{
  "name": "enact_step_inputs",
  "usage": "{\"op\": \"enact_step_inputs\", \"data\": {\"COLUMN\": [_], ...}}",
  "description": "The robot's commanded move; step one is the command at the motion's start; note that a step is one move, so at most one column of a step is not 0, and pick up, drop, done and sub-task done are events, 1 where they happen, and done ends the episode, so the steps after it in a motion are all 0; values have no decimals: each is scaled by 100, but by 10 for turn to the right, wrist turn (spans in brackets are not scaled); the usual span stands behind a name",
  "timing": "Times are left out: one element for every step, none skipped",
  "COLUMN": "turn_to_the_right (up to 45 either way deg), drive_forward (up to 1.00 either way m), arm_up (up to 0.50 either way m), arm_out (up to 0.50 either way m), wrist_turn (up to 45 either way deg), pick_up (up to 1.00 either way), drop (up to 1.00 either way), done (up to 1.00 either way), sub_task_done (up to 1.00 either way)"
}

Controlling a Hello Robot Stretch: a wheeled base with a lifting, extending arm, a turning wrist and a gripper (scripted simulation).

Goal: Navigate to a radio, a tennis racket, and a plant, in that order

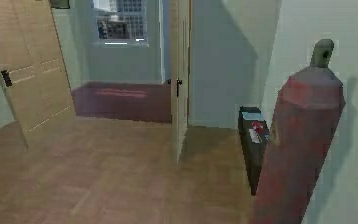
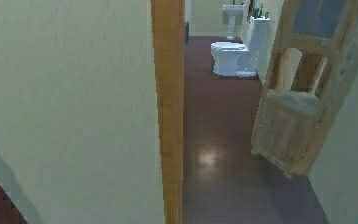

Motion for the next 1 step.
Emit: {"op": "enact_step_inputs", "data": {"turn_to_the_right": [0], "drive_forward": [100], "arm_up": [0], "arm_out": [0], "wrist_turn": [0], "pick_up": [0], "drop": [0], "done": [0], "sub_task_done": [0]}}
